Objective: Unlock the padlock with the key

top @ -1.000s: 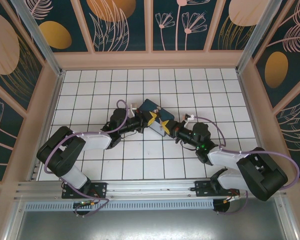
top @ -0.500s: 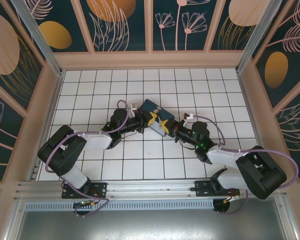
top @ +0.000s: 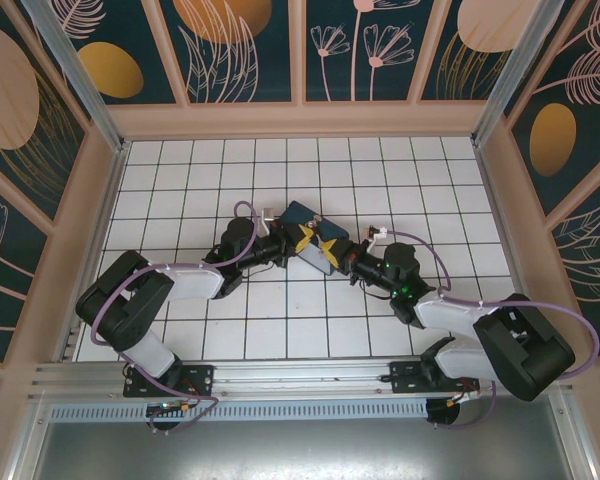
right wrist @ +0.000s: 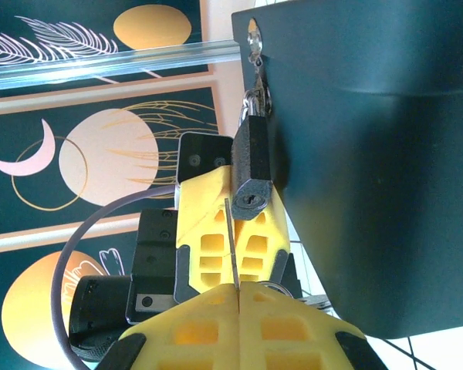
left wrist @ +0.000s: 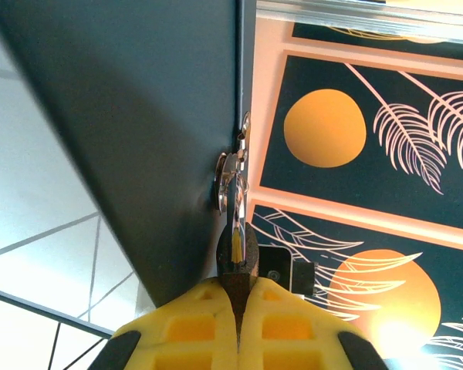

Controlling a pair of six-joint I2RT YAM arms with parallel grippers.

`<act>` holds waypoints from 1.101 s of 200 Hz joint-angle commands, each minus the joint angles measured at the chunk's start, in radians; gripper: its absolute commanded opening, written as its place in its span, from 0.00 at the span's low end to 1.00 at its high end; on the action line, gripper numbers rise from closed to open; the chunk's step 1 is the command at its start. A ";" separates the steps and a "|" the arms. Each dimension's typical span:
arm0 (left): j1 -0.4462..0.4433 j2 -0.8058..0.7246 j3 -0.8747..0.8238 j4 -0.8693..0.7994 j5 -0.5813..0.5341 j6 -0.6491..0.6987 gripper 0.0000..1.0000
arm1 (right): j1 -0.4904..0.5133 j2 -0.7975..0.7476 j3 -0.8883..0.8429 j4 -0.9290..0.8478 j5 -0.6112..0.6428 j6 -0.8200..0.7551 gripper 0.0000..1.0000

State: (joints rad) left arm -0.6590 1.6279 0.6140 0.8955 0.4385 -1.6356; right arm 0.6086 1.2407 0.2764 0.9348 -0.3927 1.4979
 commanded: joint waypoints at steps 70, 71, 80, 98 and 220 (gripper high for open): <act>0.006 -0.008 0.006 0.135 0.007 -0.010 0.02 | 0.004 -0.018 -0.010 -0.001 0.005 -0.013 0.00; 0.007 -0.008 0.007 0.135 0.008 -0.011 0.02 | 0.004 -0.018 -0.010 -0.001 0.005 -0.013 0.00; 0.006 -0.008 0.005 0.134 0.007 -0.009 0.02 | 0.005 -0.012 -0.009 0.008 0.004 -0.011 0.00; 0.005 -0.006 0.009 0.138 0.016 -0.003 0.02 | 0.005 -0.004 -0.006 0.016 0.002 -0.010 0.00; 0.004 -0.011 0.001 0.145 0.024 0.002 0.02 | -0.001 0.016 0.008 0.026 0.011 -0.018 0.00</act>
State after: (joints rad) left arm -0.6590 1.6279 0.6136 0.9318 0.4416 -1.6367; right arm 0.6094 1.2484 0.2718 0.9318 -0.3931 1.4979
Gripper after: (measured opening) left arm 0.043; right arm 0.050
